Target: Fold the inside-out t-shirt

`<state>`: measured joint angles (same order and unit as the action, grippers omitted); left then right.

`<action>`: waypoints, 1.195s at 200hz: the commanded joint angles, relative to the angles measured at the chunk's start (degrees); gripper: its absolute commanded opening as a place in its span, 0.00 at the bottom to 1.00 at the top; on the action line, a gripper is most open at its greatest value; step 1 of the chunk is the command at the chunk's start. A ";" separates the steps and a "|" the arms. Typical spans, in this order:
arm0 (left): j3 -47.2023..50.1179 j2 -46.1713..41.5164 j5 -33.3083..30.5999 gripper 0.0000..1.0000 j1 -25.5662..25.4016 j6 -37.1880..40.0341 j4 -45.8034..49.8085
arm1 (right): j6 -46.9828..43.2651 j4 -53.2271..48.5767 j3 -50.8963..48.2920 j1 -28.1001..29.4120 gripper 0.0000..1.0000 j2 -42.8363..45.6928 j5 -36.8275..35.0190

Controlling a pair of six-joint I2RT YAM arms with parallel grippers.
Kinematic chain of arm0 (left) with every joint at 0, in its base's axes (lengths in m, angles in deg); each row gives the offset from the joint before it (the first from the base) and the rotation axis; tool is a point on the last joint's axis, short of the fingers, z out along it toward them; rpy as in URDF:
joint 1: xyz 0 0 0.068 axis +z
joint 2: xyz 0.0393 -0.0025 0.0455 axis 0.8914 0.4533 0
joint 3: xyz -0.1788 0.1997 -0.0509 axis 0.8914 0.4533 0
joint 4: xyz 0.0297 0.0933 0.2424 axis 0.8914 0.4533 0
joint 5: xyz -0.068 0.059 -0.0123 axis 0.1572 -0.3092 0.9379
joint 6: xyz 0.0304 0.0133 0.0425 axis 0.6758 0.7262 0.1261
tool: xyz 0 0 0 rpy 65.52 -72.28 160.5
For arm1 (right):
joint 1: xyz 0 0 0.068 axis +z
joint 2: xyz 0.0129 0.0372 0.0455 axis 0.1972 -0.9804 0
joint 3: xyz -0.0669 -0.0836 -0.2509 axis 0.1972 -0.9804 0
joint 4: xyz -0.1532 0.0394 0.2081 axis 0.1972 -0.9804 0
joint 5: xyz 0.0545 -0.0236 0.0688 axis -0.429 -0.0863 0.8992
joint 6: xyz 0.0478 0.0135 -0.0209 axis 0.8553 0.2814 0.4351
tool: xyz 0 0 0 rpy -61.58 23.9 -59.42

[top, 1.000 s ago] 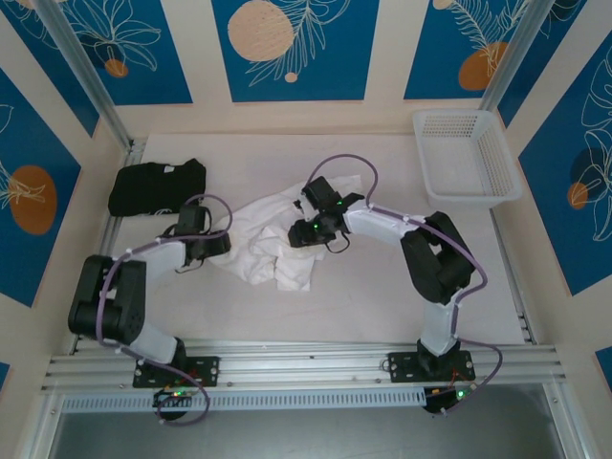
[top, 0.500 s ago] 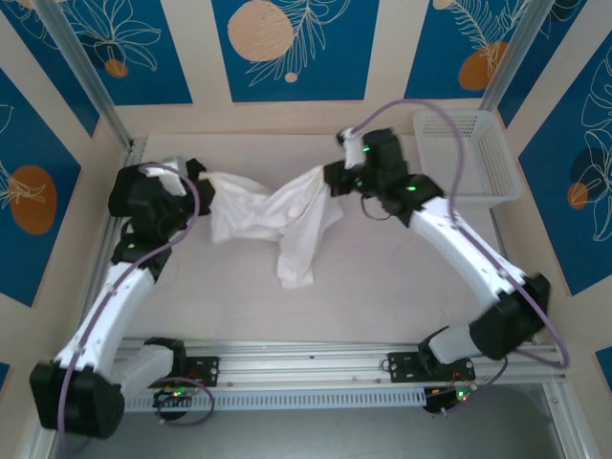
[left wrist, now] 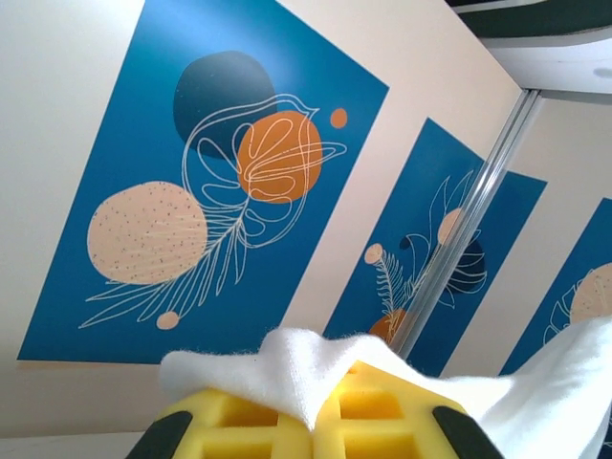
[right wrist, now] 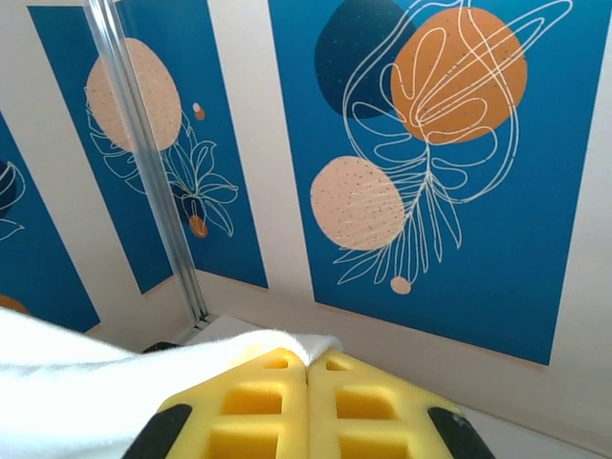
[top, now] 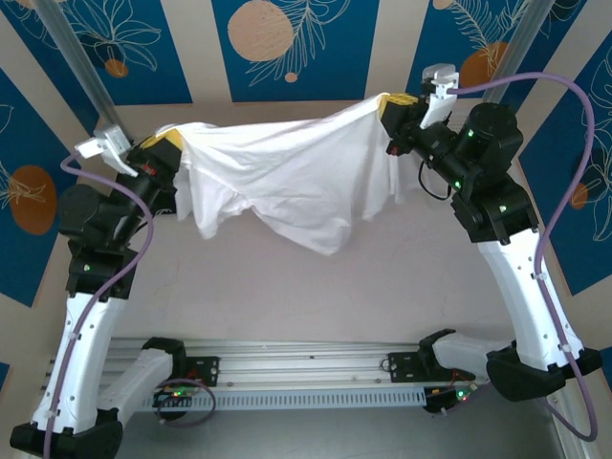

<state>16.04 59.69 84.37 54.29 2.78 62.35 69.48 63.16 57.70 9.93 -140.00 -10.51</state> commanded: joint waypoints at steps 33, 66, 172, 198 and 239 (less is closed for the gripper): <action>8.00 6.95 -5.44 0.00 -0.17 -0.15 5.30 | 0.23 -3.38 3.47 -3.19 0.00 -19.35 -0.66; 13.15 18.55 -9.31 0.01 0.17 1.16 6.57 | 1.82 -23.01 23.89 -3.24 0.35 -47.38 -2.27; 17.95 22.44 -16.66 0.06 3.54 6.77 5.76 | 14.27 -21.14 -35.18 -6.12 0.50 -19.51 -6.45; 13.70 27.75 -18.73 0.07 4.45 8.50 4.79 | 13.84 -15.59 -35.23 -11.14 0.49 -20.36 -4.57; -1.10 40.62 -19.91 0.18 6.16 11.63 9.37 | 7.24 -13.77 -26.24 -10.17 0.48 -30.37 -5.07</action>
<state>23.19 96.02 66.60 59.03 11.34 70.67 80.87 45.94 26.57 -2.60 -166.27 -17.31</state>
